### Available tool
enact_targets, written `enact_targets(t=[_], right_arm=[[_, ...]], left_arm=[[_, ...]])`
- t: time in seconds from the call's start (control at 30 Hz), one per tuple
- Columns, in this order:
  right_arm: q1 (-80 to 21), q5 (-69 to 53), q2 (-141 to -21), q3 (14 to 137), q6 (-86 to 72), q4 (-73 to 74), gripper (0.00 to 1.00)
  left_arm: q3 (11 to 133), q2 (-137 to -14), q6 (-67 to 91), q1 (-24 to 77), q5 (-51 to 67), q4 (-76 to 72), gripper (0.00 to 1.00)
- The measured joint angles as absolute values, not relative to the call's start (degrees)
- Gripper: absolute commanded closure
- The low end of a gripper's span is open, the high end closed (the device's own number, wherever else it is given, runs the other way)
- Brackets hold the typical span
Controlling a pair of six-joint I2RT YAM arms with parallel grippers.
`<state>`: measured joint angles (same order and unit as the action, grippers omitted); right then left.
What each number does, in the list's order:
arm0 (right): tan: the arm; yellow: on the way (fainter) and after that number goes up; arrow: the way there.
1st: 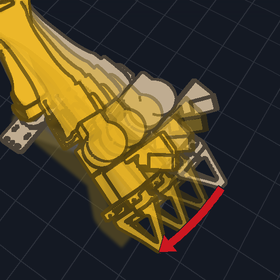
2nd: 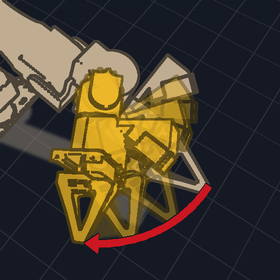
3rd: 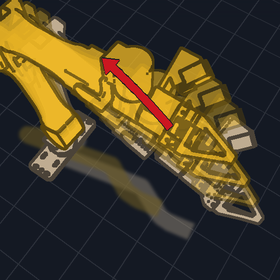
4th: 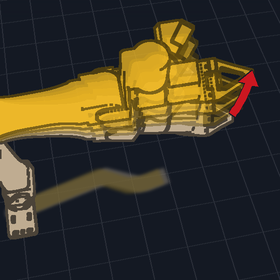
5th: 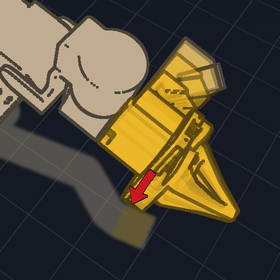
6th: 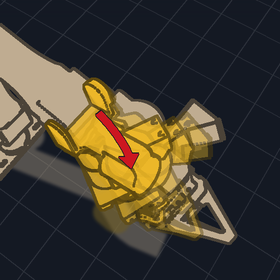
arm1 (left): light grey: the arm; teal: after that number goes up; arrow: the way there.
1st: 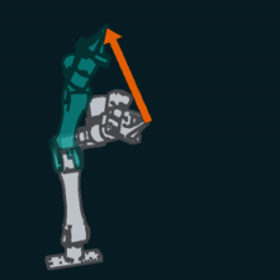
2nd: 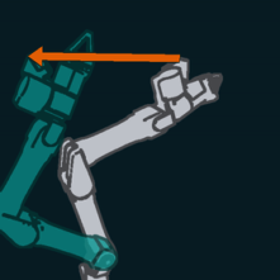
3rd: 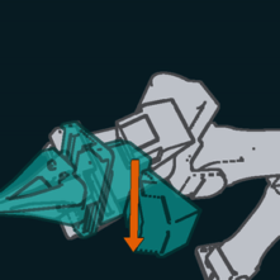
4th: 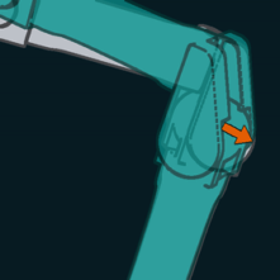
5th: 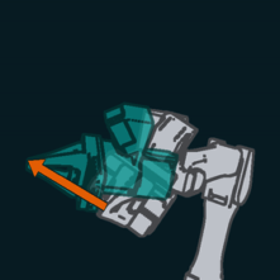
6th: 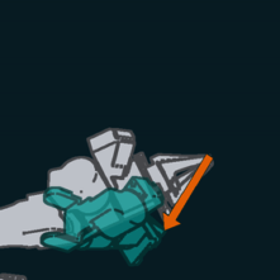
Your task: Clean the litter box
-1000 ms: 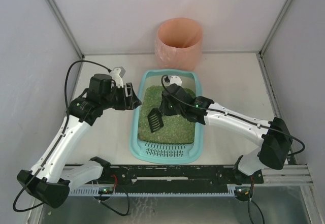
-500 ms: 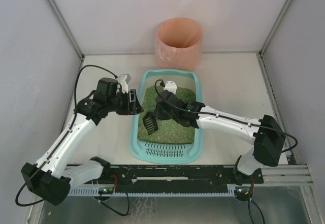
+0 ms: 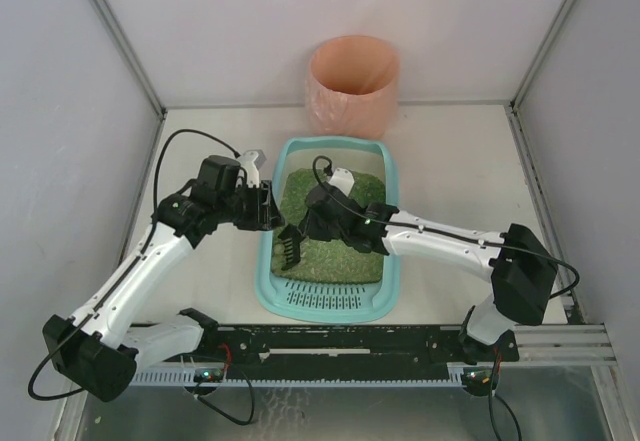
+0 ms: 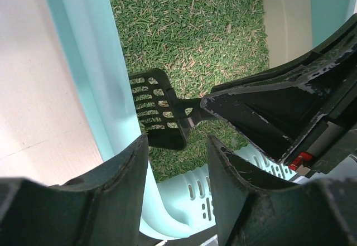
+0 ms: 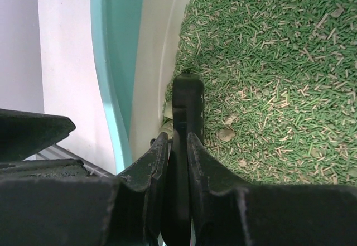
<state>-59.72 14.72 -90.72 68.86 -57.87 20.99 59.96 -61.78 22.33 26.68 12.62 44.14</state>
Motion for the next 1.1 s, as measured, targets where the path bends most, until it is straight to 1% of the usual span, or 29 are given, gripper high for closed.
enact_targets(t=[0.17,0.43,0.63,0.97,1.1], right_arm=[[-60.0,15.0,-90.7,67.3,-60.9,19.1,1.00],[-60.1,16.1,-84.7,55.4,-65.8,11.2,1.00],[-59.6,15.9,-81.1,50.3,-66.9,7.1,1.00],[-56.5,15.5,-79.9,49.1,-66.8,4.6,1.00],[-53.8,14.4,-77.5,48.3,-66.2,4.1,1.00]], left_arm=[[60.0,-61.8,22.3,26.8,12.4,44.2,0.51],[60.2,-61.8,21.8,26.9,10.9,44.4,0.50],[62.8,-62.4,21.3,26.9,9.3,45.3,0.47],[66.5,-62.3,20.4,26.9,7.1,45.8,0.43],[68.2,-62.3,20.4,26.3,6.0,46.7,0.43]])
